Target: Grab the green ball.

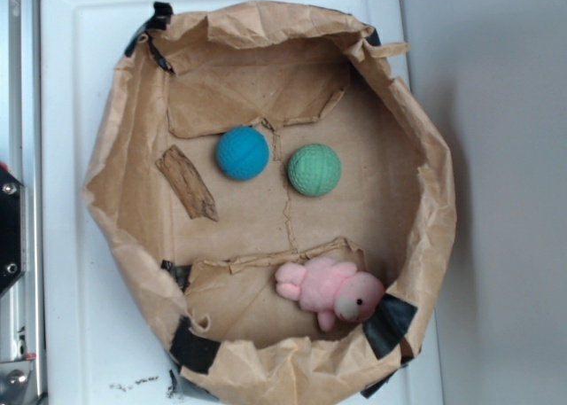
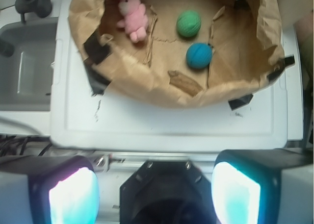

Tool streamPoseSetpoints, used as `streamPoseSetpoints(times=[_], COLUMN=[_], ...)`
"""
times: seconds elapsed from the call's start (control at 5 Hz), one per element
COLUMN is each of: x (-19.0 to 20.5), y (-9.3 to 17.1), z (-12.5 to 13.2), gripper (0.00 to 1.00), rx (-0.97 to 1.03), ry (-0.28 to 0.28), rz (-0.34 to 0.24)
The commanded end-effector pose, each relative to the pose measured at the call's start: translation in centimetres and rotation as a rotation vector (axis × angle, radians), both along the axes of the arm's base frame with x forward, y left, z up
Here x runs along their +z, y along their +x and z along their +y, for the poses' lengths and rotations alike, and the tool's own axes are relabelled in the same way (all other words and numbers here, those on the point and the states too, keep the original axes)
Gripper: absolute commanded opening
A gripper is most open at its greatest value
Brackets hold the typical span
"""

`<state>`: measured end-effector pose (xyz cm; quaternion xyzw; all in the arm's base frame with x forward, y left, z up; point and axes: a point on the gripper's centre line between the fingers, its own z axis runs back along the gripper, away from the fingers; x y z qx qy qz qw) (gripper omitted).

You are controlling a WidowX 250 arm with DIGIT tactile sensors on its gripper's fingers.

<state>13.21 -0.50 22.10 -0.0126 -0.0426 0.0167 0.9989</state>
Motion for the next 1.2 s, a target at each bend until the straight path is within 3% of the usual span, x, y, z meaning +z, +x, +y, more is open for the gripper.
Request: streamPoseSetpoints(times=[0.0,0.2,0.4,1.0], x=[-1.5,-2.4,-3.2,-3.2], y=[5.2,8.3,10.3,10.3], z=[1.0,0.9,0.0,0.0], gripper=[1.0,1.0,1.0,1.0], rx=[0.123,0.052,-0.016,-0.016], ry=[0.038,0.011,0.035,0.035], rz=[-0.012,-0.032,-0.064,-0.064])
